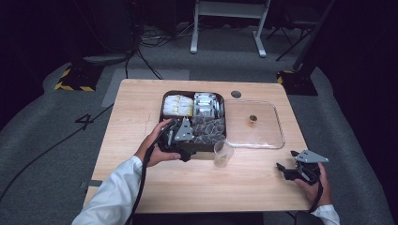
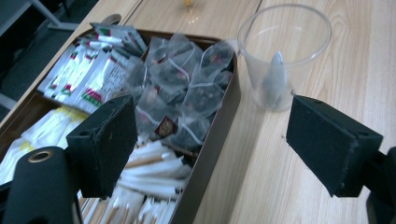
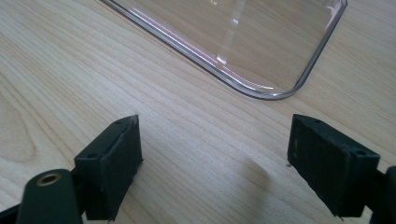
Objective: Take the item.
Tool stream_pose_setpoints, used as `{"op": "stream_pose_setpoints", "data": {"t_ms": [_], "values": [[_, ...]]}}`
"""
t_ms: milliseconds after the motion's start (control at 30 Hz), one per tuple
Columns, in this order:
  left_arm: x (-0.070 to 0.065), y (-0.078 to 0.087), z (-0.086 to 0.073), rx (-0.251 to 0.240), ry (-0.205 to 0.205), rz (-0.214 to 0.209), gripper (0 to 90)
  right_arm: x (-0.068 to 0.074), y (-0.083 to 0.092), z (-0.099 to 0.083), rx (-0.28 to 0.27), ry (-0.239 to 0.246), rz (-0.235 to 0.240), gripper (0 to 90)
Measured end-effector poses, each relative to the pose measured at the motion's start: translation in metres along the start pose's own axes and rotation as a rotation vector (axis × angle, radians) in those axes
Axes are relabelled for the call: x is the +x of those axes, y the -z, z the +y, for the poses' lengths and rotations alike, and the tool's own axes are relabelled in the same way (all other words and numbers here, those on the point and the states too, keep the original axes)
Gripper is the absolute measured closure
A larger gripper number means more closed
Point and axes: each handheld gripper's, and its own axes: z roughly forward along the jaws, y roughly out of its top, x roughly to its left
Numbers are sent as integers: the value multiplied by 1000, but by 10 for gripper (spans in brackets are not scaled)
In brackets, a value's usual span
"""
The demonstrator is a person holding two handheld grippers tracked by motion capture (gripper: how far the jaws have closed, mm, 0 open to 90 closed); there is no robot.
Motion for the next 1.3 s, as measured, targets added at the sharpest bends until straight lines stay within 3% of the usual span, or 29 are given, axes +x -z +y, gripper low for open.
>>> {"op": "stream_pose_setpoints", "data": {"t_ms": [100,367,700,1300], "values": [[-1,7,-9,24,-5,30,167,0,0,0,0,1,-1,180],[-1,16,-28,58,3,57,167,0,0,0,0,-1,1,180],[-2,27,-56,94,35,105,167,0,0,0,1,-2,-1,180],[-4,35,-103,164,93,144,167,0,0,0,0,-1,-2,180]]}}
